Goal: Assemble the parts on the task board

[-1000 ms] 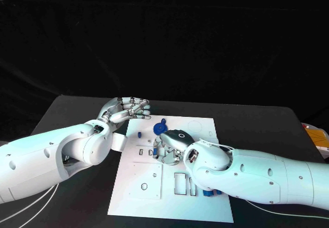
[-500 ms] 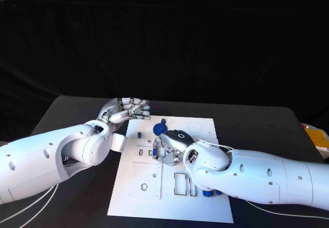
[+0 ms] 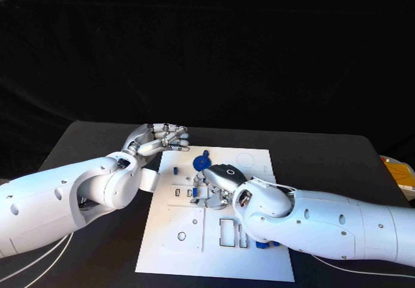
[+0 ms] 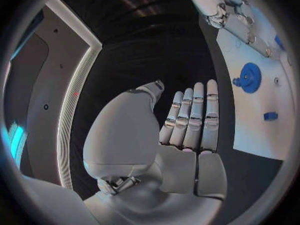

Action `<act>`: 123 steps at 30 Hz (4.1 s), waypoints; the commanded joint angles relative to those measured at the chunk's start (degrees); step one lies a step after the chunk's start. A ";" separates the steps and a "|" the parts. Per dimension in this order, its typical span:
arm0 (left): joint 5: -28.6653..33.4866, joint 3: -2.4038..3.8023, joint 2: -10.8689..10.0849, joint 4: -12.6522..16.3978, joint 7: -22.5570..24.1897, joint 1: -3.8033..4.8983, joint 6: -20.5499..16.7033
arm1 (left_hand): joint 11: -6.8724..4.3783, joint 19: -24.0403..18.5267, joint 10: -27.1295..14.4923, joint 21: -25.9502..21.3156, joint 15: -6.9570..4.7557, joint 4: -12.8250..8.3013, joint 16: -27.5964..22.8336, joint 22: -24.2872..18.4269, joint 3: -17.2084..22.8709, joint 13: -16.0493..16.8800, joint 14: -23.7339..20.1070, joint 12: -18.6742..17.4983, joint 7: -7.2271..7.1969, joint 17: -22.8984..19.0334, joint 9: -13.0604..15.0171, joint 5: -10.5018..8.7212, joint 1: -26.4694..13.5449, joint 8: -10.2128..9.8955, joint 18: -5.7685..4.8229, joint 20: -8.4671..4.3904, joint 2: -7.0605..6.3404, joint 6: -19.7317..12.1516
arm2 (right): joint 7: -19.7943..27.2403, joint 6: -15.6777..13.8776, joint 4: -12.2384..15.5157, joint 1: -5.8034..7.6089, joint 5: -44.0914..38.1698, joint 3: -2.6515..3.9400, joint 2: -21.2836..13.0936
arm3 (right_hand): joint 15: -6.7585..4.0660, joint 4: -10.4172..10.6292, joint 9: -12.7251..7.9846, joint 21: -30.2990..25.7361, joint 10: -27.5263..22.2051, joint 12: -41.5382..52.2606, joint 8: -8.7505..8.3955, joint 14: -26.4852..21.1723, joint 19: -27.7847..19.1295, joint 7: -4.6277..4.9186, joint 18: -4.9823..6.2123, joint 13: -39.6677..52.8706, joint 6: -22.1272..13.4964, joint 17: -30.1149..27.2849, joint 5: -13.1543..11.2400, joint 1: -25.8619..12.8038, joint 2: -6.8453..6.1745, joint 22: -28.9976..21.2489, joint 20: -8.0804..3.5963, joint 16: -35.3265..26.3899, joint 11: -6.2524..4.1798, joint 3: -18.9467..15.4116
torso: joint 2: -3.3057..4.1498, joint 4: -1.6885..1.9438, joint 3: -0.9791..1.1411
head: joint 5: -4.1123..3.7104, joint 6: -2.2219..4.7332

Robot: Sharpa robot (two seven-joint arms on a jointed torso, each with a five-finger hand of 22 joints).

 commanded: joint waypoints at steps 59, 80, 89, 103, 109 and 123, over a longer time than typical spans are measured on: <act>-54.83 -2.41 11.03 -8.35 -52.68 5.62 31.70 | -9.57 27.23 13.20 62.83 -10.62 0.71 65.34 66.35 -11.61 52.03 32.39 60.14 -7.91 64.54 19.68 0.06 -19.34 23.85 -6.32 -10.04 2.87 2.10 | 19.11 -4.73 4.25 8.45 36.19 1.56 -20.81 | -0.08 -0.02 -0.06 -3.33 -1.68 -1.68 -0.10 4.28 2.73 -0.45 0.65 3.47 2.49 7.79 2.56 9.08 4.94 12.05 0.11 -1.12 -0.45 -4.80 | -2.73 -1.28 1.54 | 2.37 -2.20; -54.62 -3.28 12.95 -9.38 -53.18 5.64 34.92 | -9.62 27.35 12.66 63.12 -10.63 0.66 65.14 66.94 -11.08 52.18 32.27 60.23 -7.99 64.31 20.48 0.35 -17.43 24.22 -6.41 -9.97 3.92 1.73 | 18.53 -4.42 3.72 8.37 33.69 1.55 -20.37 | -0.07 0.12 -0.04 -3.86 -1.85 -1.88 -0.10 4.24 2.43 -0.43 0.78 3.27 2.29 7.59 2.91 8.67 5.07 11.77 0.08 -1.21 -0.43 -4.84 | -2.77 -1.20 1.52 | 2.20 -2.64; -54.57 -3.36 13.20 -9.49 -53.32 5.64 35.98 | -9.67 27.21 12.38 63.18 -10.66 0.69 65.06 66.99 -9.91 52.18 32.24 60.20 -8.03 64.26 20.92 0.46 -15.72 24.25 -6.39 -9.95 4.10 1.45 | 18.40 -4.45 3.50 8.29 32.20 1.53 -20.14 | -0.07 0.13 -0.03 -3.94 -1.88 -1.91 -0.10 4.22 2.38 -0.43 0.80 3.24 2.27 7.50 2.96 8.63 5.08 11.73 0.08 -1.25 -0.43 -4.84 | -2.79 -1.22 1.51 | 2.24 -2.79; -54.55 -3.47 13.58 -9.59 -53.10 5.62 36.97 | -9.68 27.17 12.10 63.30 -10.66 0.68 65.00 67.23 -7.22 52.18 32.23 60.11 -8.04 64.26 21.27 0.54 -13.96 24.00 -6.42 -9.92 3.89 1.23 | 18.33 -4.47 3.33 8.23 31.93 1.52 -20.02 | -0.07 0.13 -0.03 -3.94 -1.88 -1.91 -0.10 4.22 2.38 -0.43 0.80 3.24 2.27 7.50 2.96 8.63 5.08 11.73 0.08 -1.25 -0.43 -4.84 | -2.73 -1.21 1.48 | 2.21 -2.92; -54.47 -3.49 13.70 -9.73 -53.03 5.62 37.36 | -9.69 27.17 12.09 63.40 -10.66 0.67 65.00 67.43 -4.34 52.32 32.26 60.13 -8.03 64.35 21.49 0.47 -13.16 23.72 -6.43 -9.90 3.48 1.18 | 18.45 -4.65 3.28 8.19 31.93 1.52 -19.97 | -0.06 0.11 -0.02 -4.00 -1.91 -1.93 -0.09 4.23 2.35 -0.42 0.81 3.23 2.22 7.59 3.10 8.55 5.12 11.70 0.08 -1.23 -0.43 -4.82 | -2.76 -1.21 1.49 | 2.19 -3.10; -53.81 -3.55 13.91 -10.03 -52.67 5.61 37.67 | -10.07 27.14 12.25 63.55 -10.98 -0.79 64.96 67.98 18.91 52.25 32.38 59.54 -8.34 64.67 24.39 0.39 -8.56 24.61 -6.47 -10.14 -2.07 0.58 | 18.49 -4.75 3.22 8.15 31.94 1.51 -19.96 | -0.06 0.12 0.00 -4.02 -1.87 -1.90 -0.07 4.22 2.35 -0.42 0.82 3.27 2.21 7.53 3.14 8.48 5.17 11.70 0.07 -1.25 -0.43 -4.81 | -2.80 -1.24 1.51 | 2.11 -3.23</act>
